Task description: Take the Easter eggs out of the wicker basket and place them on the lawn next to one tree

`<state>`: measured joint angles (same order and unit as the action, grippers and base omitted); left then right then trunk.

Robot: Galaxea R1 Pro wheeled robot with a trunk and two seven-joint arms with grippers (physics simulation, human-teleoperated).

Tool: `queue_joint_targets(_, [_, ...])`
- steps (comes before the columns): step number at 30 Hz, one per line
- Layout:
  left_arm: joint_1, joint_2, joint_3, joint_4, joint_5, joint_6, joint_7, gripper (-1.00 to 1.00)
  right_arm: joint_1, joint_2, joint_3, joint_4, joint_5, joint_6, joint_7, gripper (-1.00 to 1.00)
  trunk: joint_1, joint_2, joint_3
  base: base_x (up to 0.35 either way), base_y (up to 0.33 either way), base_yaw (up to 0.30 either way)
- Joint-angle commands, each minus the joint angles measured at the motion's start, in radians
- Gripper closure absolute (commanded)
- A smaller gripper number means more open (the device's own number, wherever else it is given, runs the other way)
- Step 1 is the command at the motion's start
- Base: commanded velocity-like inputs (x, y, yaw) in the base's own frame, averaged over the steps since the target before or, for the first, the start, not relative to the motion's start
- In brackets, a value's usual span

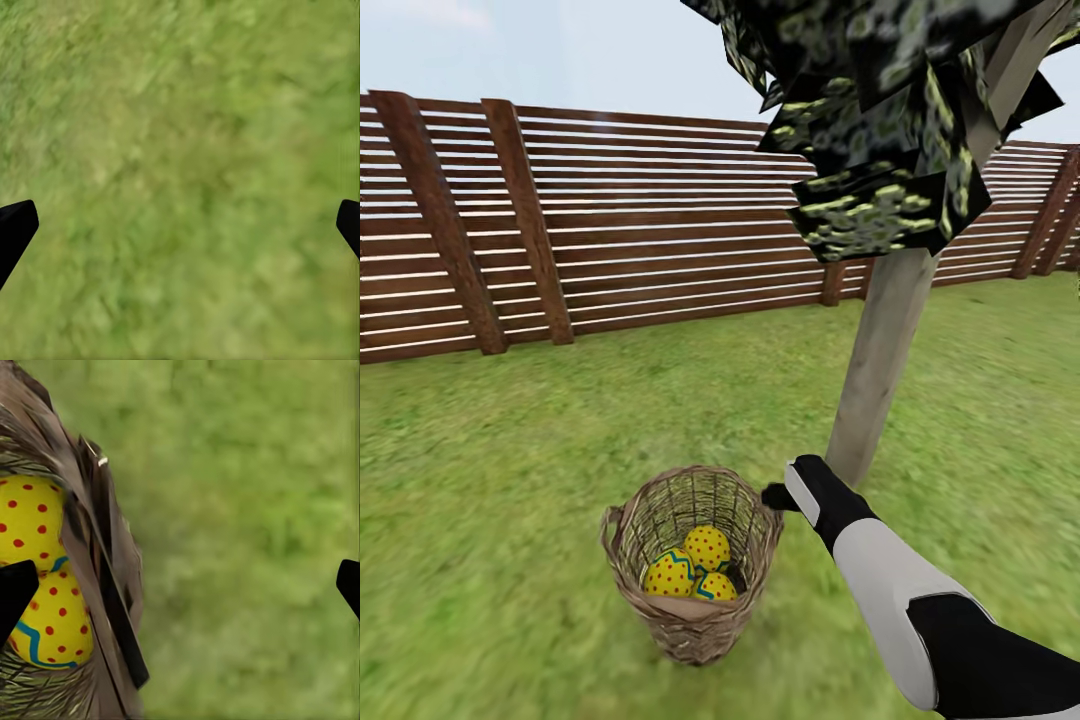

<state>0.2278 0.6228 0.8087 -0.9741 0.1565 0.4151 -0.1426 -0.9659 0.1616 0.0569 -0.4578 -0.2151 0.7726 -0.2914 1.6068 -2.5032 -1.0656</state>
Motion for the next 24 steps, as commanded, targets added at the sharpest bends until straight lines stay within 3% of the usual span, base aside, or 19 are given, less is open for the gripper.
queue_joint_targets(1, [0.001, 0.000, 0.001, -0.002, 0.009, 0.007, -0.001, -1.00, 0.000, 0.000, 0.006, -0.001, -0.010, 0.003, -0.008, -1.00, -0.001, 0.000, 0.003, 0.000, 0.000, 0.000])
queue_joint_targets(15, [0.001, -0.002, 0.001, 0.001, 0.009, 0.007, 0.000, -1.00, 0.000, -0.001, 0.006, -0.001, -0.010, 0.003, -0.008, -1.00, -0.007, 0.003, 0.057, 0.000, 0.000, 0.000])
queue_joint_targets(24, [0.001, -0.001, 0.001, 0.007, 0.009, 0.008, 0.000, -1.00, 0.000, -0.006, 0.005, -0.001, -0.011, 0.004, -0.008, -1.00, -0.041, 0.066, 0.085, 0.000, 0.000, 0.000])
